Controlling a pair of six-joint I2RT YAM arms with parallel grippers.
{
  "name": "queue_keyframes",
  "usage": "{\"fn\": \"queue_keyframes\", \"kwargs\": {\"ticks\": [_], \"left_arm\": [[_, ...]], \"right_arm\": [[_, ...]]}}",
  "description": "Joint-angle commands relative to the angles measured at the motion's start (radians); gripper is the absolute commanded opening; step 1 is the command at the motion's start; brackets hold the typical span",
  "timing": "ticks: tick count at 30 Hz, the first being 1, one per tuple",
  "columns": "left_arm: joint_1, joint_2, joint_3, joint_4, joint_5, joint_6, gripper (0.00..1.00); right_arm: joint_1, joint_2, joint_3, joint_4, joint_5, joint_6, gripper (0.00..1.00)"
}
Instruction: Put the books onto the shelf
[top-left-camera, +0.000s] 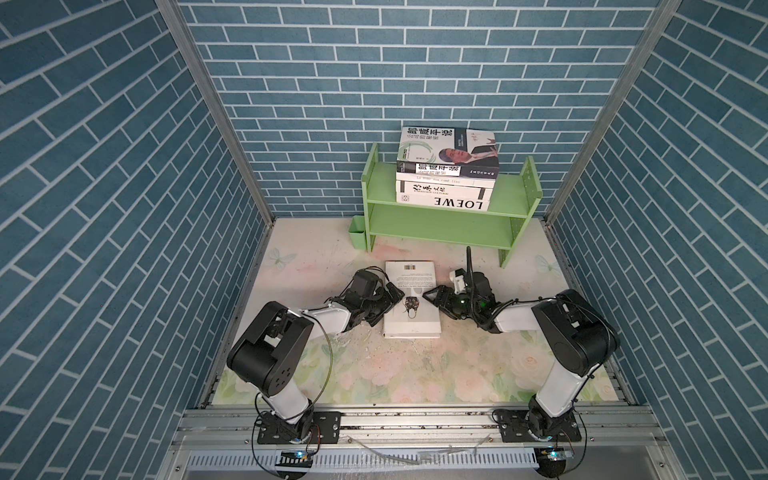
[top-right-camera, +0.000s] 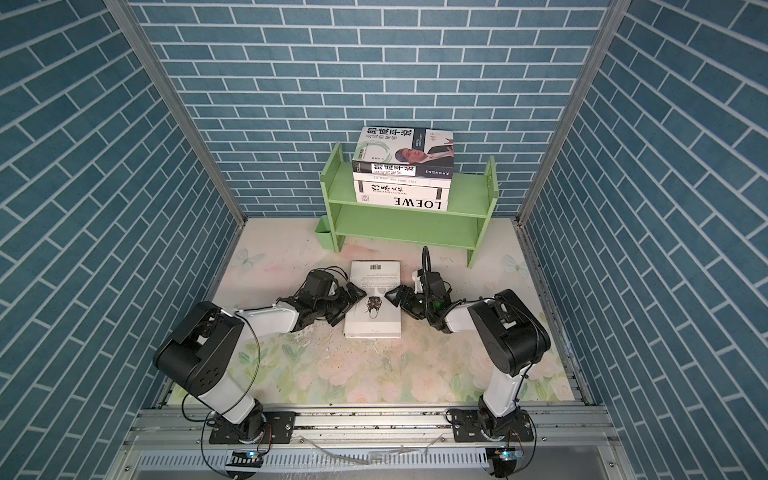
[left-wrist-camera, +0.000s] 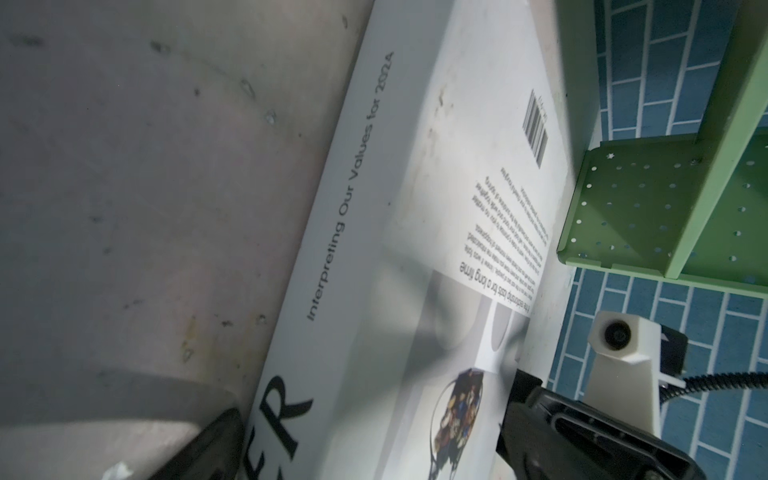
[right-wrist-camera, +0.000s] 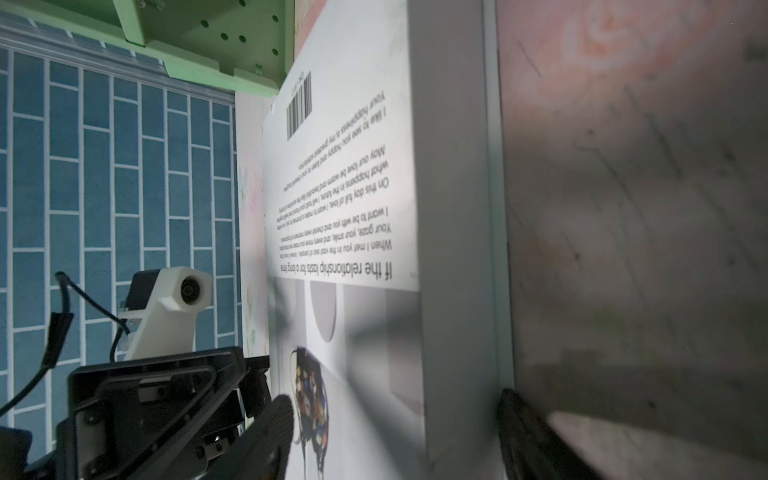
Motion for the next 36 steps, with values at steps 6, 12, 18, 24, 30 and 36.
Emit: {"fn": "queue_keyframes", "kwargs": {"ticks": [6, 12, 18, 24, 30, 36], "left_arm": [[-0.028, 0.027, -0.005, 0.137, 0.079, -0.023, 1.0], [-0.023, 0.066, -0.021, 0.243, 0.14, -0.038, 1.0], [-0.004, 0.097, -0.063, 0.408, 0.212, -0.094, 1.0], [0.013, 0.103, -0.095, 0.517, 0.266, -0.13, 1.0], [0.046, 0.11, -0.14, 0.606, 0.298, -0.162, 1.0], [0.08, 0.13, -0.139, 0.587, 0.301, -0.162, 1.0]], "right_arm": [[0.04, -0.066, 0.006, 0.158, -0.211, 0.2, 0.76], [0.057, -0.164, 0.037, 0.078, -0.144, 0.198, 0.75], [0.089, -0.191, 0.071, -0.007, -0.021, 0.158, 0.75], [0.164, -0.086, 0.142, 0.049, 0.041, 0.188, 0.75], [0.192, -0.084, 0.202, 0.033, 0.071, 0.176, 0.75], [0.243, -0.089, 0.335, -0.17, 0.073, 0.08, 0.74]]}}
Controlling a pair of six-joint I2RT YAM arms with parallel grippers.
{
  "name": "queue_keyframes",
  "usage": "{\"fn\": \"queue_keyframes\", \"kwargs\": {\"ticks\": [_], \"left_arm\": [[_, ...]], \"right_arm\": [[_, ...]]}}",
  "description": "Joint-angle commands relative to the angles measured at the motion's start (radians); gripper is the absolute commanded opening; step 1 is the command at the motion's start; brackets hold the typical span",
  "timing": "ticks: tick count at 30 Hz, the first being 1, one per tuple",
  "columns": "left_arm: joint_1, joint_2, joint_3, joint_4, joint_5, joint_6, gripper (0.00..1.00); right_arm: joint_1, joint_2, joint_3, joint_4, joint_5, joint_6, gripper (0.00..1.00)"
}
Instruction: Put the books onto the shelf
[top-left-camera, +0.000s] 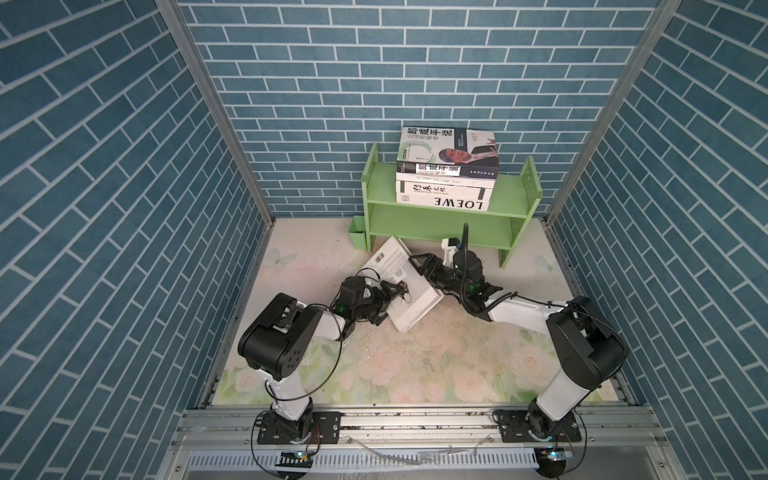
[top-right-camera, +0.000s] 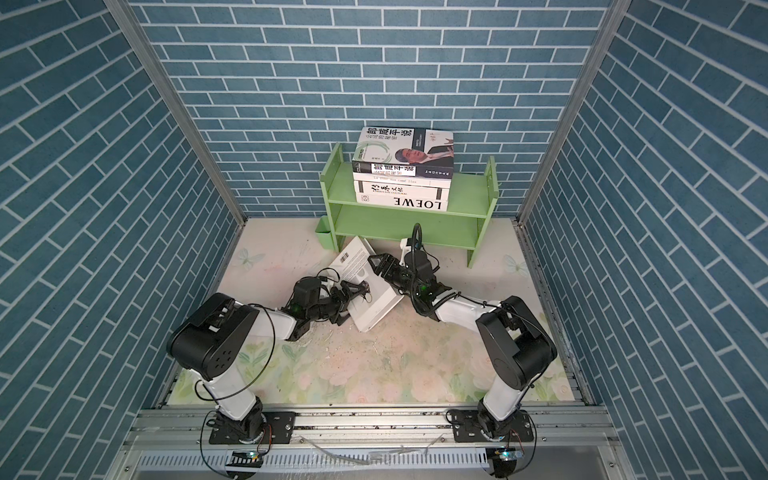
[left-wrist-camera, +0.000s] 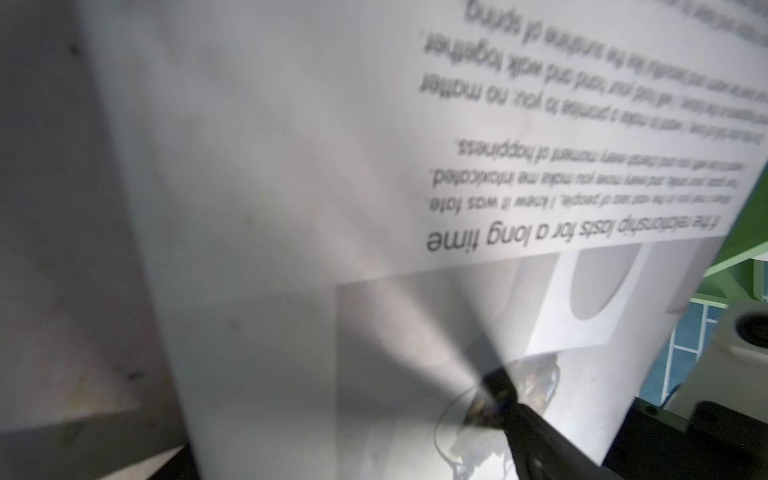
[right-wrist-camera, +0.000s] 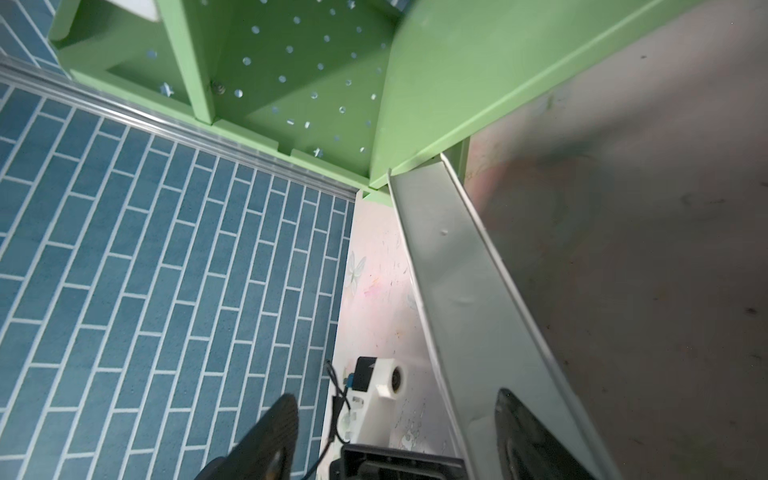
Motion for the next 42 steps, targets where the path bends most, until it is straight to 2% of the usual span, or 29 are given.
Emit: {"fn": "queue_keyframes", "kwargs": {"ticks": [1, 9, 13, 19, 24, 28, 32, 35, 39, 40, 42], "left_arm": [[0.001, 0.018, 0.01, 0.038, 0.052, 0.021, 0.99], [0.023, -0.102, 0.058, -0.411, -0.066, 0.207, 1.0], [0.037, -0.17, 0.051, -0.516, -0.117, 0.263, 1.0], [0.052, -0.249, -0.01, -0.508, -0.113, 0.258, 0.99], [0.052, -0.317, 0.008, -0.579, -0.128, 0.299, 1.0], [0.053, -0.326, 0.032, -0.596, -0.121, 0.32, 1.0], [0.052, -0.303, 0.022, -0.522, -0.097, 0.3, 1.0], [0.052, -0.288, 0.01, -0.419, -0.071, 0.265, 1.0], [0.051, -0.285, -0.013, -0.283, -0.056, 0.221, 1.0], [0.051, -0.288, -0.017, -0.258, -0.054, 0.221, 0.99], [0.051, -0.289, -0.02, -0.224, -0.05, 0.186, 1.0]], "right_arm": [[0.112, 0.004, 0.072, -0.142, -0.162, -0.007, 0.74], [0.166, 0.059, 0.174, -0.241, -0.155, -0.062, 0.74], [0.186, 0.092, 0.215, -0.279, -0.158, -0.078, 0.74], [0.196, 0.108, 0.244, -0.34, -0.136, -0.102, 0.74], [0.193, 0.087, 0.251, -0.357, -0.14, -0.141, 0.74], [0.193, 0.002, 0.32, -0.457, -0.191, -0.282, 0.75], [0.19, -0.132, 0.353, -0.615, -0.089, -0.43, 0.78], [0.173, -0.223, 0.327, -0.694, 0.021, -0.481, 0.81], [0.105, -0.316, 0.228, -0.711, 0.121, -0.468, 0.86], [0.078, -0.325, 0.189, -0.691, 0.126, -0.458, 0.89], [0.017, -0.307, 0.121, -0.658, 0.12, -0.405, 0.88]]}}
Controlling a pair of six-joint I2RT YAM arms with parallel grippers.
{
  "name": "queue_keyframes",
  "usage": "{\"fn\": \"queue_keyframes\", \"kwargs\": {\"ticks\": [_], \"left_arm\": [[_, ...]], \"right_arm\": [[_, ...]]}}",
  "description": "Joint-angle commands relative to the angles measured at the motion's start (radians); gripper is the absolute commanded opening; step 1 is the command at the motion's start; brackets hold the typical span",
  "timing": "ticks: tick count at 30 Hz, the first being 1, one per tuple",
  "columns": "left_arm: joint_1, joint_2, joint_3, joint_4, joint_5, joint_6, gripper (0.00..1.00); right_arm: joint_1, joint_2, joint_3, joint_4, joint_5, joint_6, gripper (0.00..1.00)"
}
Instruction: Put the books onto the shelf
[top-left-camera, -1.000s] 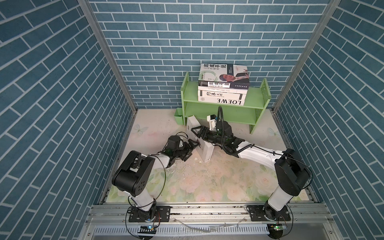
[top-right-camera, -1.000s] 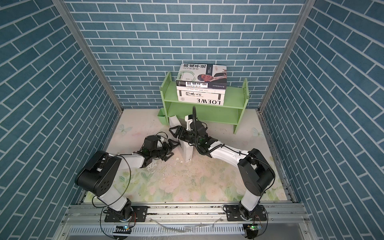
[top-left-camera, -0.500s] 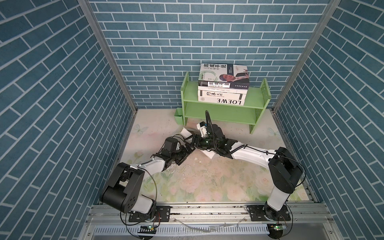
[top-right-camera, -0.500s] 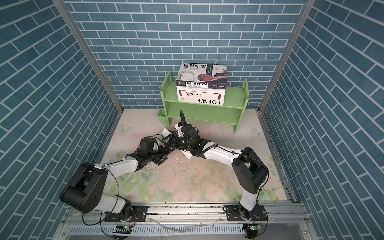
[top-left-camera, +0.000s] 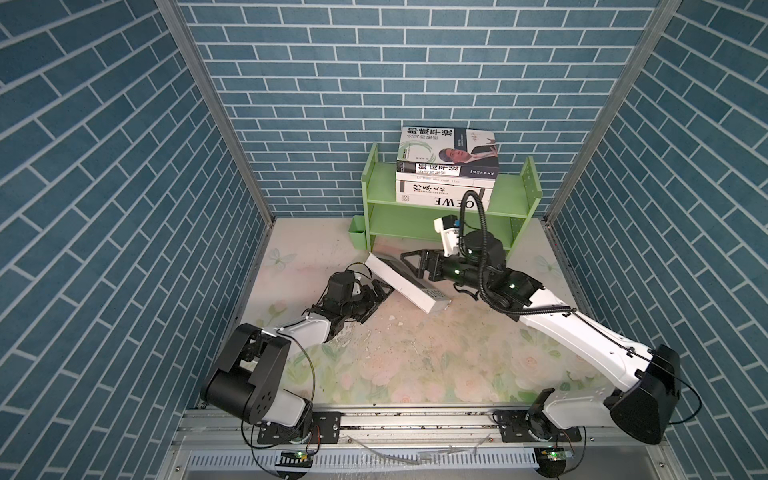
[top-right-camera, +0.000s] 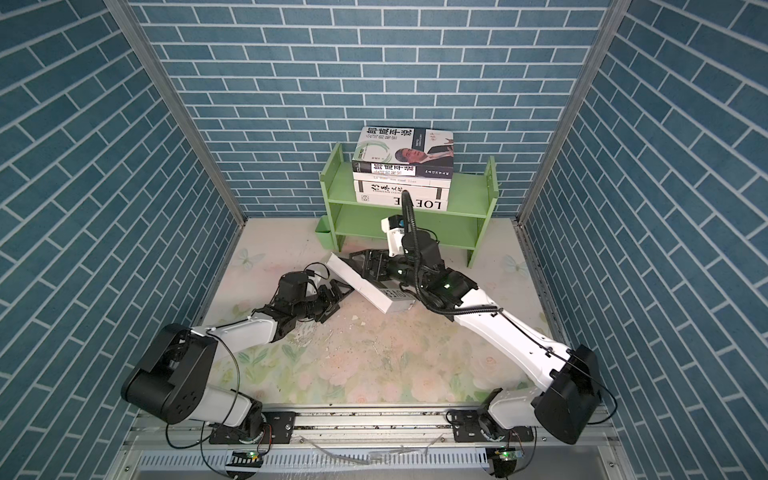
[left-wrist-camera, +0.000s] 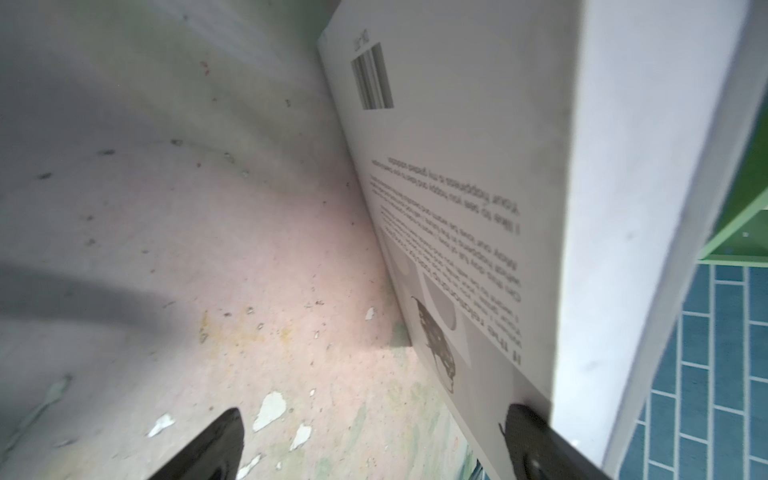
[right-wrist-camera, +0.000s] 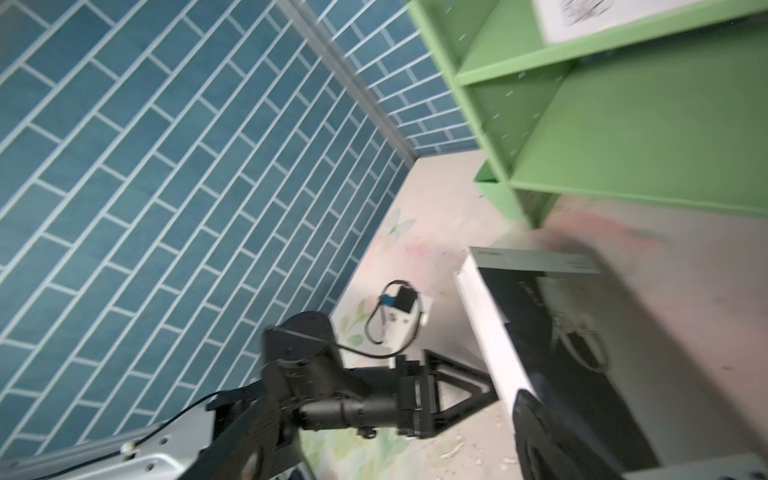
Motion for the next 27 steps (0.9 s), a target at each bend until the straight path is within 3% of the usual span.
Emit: {"fn": "queue_keyframes", "kwargs": {"ticks": [1, 13, 24, 27], "left_arm": [[0.0, 0.002, -0.019, 0.14, 0.021, -0.046, 1.0], [-0.001, -0.024, 0.006, 0.161, -0.001, -0.074, 1.0], [-0.005, 0.055, 0.028, 0.187, -0.01, -0.107, 0.99], [-0.013, 0.083, 0.04, 0.183, -0.011, -0.1, 0.95]], "right_arm": [[-0.085, 0.072, -0.124, -0.02, 0.047, 0.05, 0.87], [-0.108, 0.333, -0.129, 0.244, -0.191, 0.15, 0.83], [-0.107, 0.4, -0.209, 0.379, -0.22, 0.262, 0.8], [-0.107, 0.418, -0.221, 0.392, -0.221, 0.27, 0.8]]}}
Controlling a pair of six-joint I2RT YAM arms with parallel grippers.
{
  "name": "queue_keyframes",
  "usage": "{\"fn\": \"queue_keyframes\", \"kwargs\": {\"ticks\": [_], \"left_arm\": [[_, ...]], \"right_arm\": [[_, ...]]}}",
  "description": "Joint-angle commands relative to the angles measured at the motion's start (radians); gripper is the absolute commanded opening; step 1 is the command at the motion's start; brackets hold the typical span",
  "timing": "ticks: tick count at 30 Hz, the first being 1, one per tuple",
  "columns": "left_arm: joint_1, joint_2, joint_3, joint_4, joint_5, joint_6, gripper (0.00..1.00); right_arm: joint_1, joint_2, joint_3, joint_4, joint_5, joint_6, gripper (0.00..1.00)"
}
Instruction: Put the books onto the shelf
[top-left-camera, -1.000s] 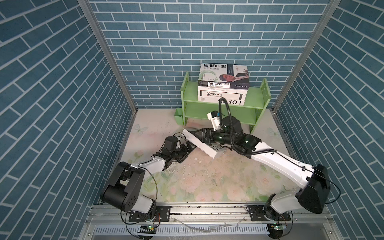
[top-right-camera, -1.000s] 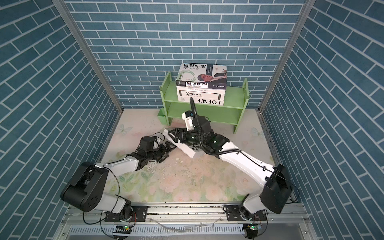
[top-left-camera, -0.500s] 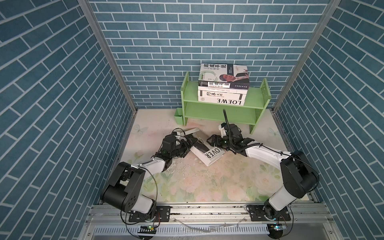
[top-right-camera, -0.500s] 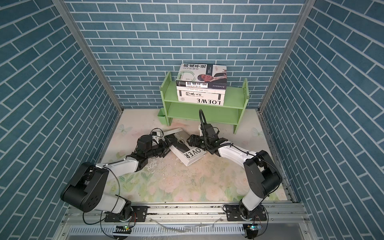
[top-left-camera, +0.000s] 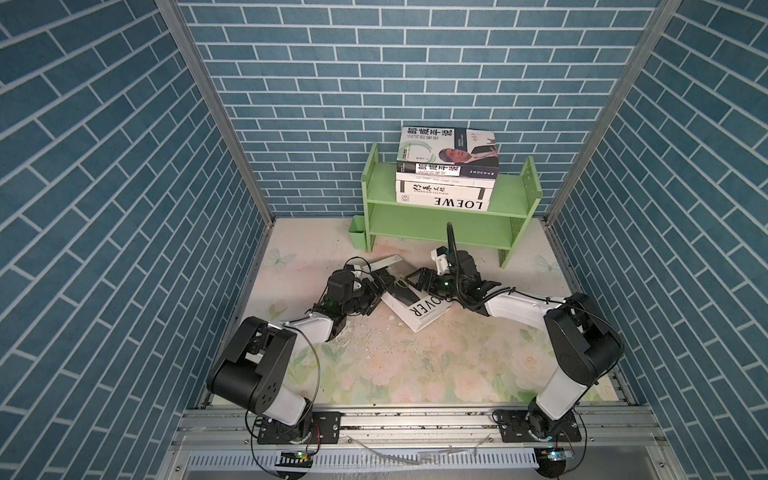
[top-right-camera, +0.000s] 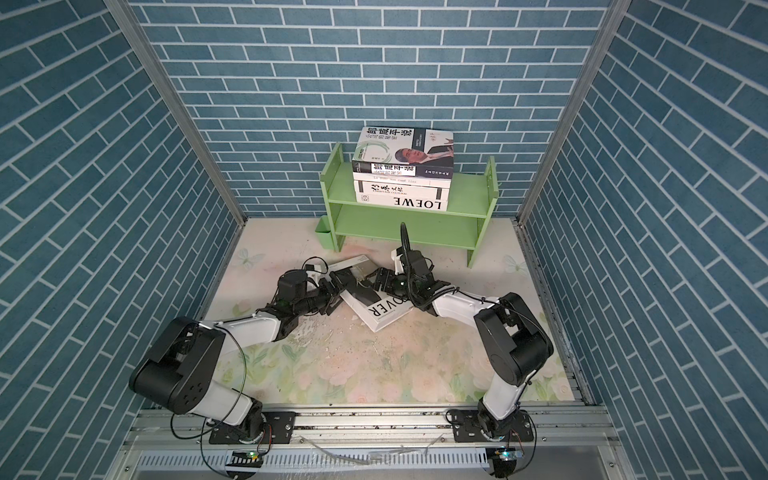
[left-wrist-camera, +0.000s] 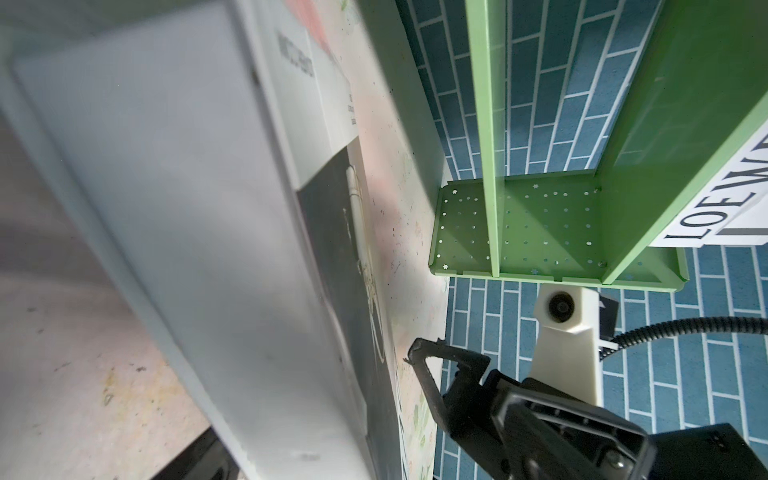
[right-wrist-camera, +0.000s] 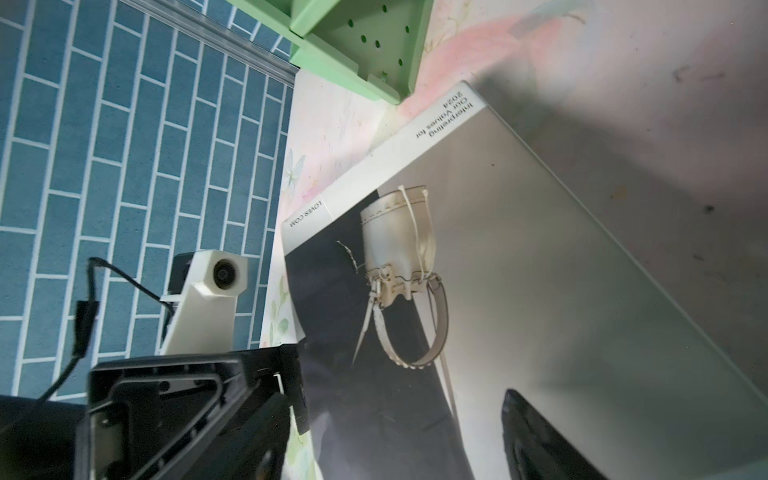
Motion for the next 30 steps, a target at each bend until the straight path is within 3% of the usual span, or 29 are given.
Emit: {"fn": "queue_keyframes", "kwargs": {"ticks": [1, 7, 11, 21, 26, 30], "left_arm": [[-0.01, 0.032, 0.033, 0.041, -0.003, 0.004, 0.93], [-0.025, 0.086, 0.039, 0.153, 0.006, -0.012, 0.89], [-0.027, 0.101, 0.027, 0.22, 0.01, -0.031, 0.86], [-0.036, 0.135, 0.035, 0.293, 0.024, -0.037, 0.8], [-0.035, 0.144, 0.052, 0.263, 0.035, -0.029, 0.8], [-0.038, 0.156, 0.06, 0.26, 0.033, -0.034, 0.8]], "right_arm": [[0.004, 0.032, -0.013, 0.055, -0.018, 0.044, 0.8], [0.005, 0.123, -0.019, 0.115, -0.042, 0.096, 0.74], [-0.006, 0.099, -0.028, 0.121, -0.046, 0.083, 0.73], [-0.037, -0.003, 0.076, -0.169, 0.004, -0.115, 0.75], [-0.088, -0.093, 0.118, -0.353, 0.139, -0.211, 0.81], [-0.145, -0.08, 0.083, -0.33, 0.075, -0.207, 0.84]]}}
